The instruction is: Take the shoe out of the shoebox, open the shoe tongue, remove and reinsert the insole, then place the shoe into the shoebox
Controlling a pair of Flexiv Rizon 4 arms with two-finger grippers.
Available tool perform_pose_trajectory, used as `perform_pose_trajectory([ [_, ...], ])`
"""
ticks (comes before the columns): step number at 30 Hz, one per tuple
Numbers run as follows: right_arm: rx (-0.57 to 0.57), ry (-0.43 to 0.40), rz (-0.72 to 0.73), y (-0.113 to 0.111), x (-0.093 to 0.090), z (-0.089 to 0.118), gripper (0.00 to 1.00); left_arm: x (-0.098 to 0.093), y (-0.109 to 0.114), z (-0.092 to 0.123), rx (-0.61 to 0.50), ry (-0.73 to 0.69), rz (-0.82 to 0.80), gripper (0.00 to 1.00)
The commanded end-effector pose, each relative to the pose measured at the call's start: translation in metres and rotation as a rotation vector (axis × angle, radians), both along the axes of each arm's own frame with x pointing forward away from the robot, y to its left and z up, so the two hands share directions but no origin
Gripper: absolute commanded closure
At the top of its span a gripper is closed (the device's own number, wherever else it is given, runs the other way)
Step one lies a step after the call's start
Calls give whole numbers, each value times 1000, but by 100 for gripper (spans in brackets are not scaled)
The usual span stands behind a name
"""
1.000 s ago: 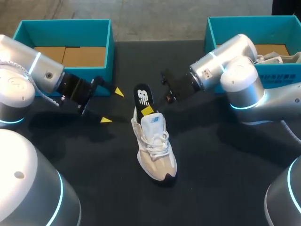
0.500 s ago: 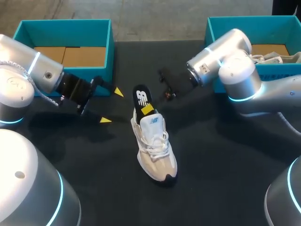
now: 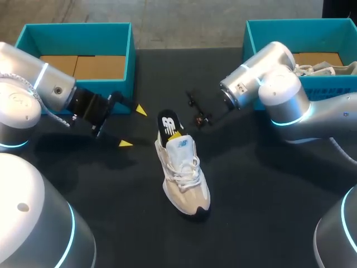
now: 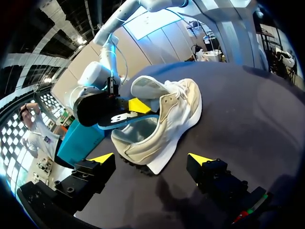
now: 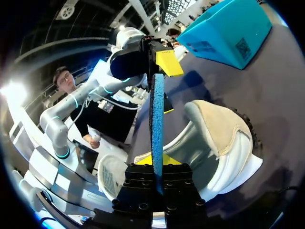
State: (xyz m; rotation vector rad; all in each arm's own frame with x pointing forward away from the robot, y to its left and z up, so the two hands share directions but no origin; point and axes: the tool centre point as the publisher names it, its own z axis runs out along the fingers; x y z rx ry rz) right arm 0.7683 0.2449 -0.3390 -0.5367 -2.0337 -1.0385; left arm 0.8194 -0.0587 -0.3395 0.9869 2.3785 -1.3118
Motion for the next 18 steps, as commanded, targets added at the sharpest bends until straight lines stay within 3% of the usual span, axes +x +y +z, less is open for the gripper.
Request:
perform_pose_trajectory([
  [1,-4,-20,-7,3,2,5,82,0,-2,-1,-2,-2,-2,0],
  [10,-1,-55,-5,5,9,8,72,0,-1,-1,0,-8,-5,0],
  [12,-1,-53,-5,6,9,8,80,0,-1,0,-3,-10,-3,0],
  [15,-2,-43,0,8,10,9,100,-1,0,-1,-6,-11,-2,0],
  [18,-3,-44,2,9,12,13,100,-3,1,-2,-7,-8,0,0],
])
